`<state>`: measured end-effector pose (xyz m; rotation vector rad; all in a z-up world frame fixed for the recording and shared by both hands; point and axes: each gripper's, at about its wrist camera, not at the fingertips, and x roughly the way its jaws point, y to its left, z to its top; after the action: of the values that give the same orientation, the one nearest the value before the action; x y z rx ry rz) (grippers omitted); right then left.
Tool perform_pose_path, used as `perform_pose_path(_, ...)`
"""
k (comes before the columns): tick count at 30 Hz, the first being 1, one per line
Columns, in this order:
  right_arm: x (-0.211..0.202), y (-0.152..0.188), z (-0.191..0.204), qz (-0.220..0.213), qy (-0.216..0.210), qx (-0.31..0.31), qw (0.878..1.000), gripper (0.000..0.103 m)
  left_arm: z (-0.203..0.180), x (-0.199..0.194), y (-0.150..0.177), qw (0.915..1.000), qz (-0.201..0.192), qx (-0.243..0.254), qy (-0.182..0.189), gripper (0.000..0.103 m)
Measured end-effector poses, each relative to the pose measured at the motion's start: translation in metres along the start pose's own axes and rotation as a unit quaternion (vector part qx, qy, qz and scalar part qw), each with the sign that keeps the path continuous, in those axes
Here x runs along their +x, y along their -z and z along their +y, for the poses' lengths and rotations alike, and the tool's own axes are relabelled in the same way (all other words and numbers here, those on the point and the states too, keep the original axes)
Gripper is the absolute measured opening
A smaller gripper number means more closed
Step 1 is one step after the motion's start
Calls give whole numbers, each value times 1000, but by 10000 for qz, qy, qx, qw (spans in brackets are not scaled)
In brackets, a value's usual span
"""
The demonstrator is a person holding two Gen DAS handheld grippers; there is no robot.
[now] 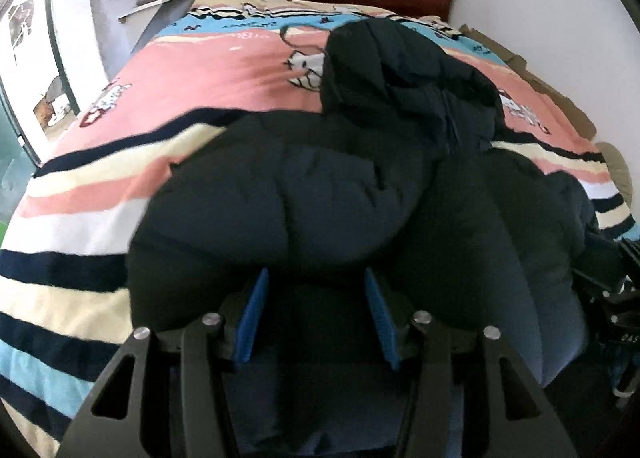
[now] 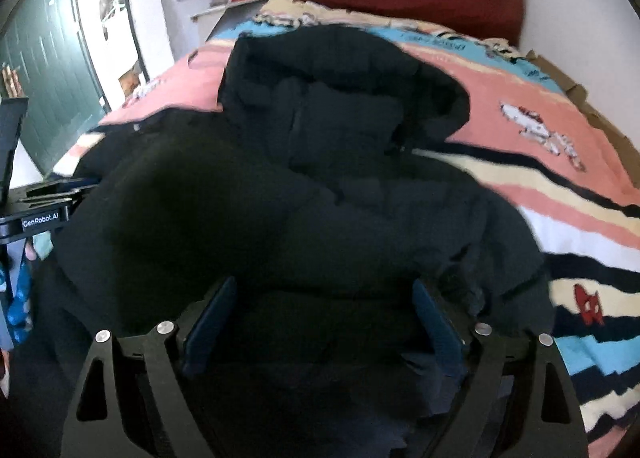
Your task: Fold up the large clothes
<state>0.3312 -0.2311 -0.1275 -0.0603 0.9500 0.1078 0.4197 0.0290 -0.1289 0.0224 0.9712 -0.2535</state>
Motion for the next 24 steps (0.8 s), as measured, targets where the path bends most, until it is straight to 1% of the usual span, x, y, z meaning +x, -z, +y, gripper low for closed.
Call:
perform_pose_path(6,15,20,-4,116,-181,1,9998,88,-3,10,17,9999,27,151,67,49)
perform_pose_path(10,24,30,-4,128,-241,-81,9996,88,-4,16,25,9998,-43,180,82,49)
perform_pose_path(15,37,31,-5,191,-229,-132,9995,88,-6,20,25,9997,-32,222,-35,49)
perform_pose_path(18,32,29,-4,200,-245,-157,9994,89,-7,9,23,9997,-28,232,-102,48)
perform_pose_path(20,24,26,-5,242,-242,-206,9992,89,-7,-4,21,9997,-104,192,-87,48)
perform_pose_path(24,-6,16,-12,-124,-304,-104,9994,89,-16,-32,5,9985,-485,235,63,48)
